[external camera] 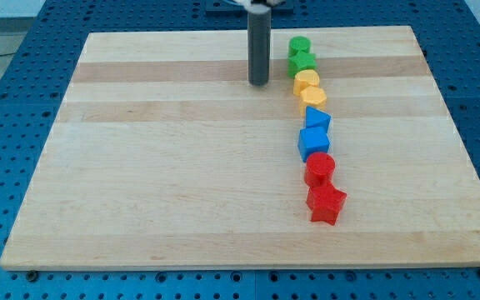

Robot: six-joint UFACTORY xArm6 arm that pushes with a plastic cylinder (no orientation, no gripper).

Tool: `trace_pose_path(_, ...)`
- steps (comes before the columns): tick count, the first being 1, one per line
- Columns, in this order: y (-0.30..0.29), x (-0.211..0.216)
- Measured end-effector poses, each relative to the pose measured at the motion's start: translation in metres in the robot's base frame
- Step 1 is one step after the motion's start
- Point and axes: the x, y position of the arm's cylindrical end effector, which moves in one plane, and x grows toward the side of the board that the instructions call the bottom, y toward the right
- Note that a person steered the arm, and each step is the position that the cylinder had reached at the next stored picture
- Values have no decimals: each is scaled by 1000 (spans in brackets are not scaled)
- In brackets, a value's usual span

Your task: Slightly push blue cube towards right to form a vertical line of blocks

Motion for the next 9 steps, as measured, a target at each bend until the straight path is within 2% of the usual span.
trace_pose_path(2, 0, 121)
trace_pose_path(3, 4, 141)
trace_pose_path(6, 10, 118)
trace_pose_path(9, 33, 118)
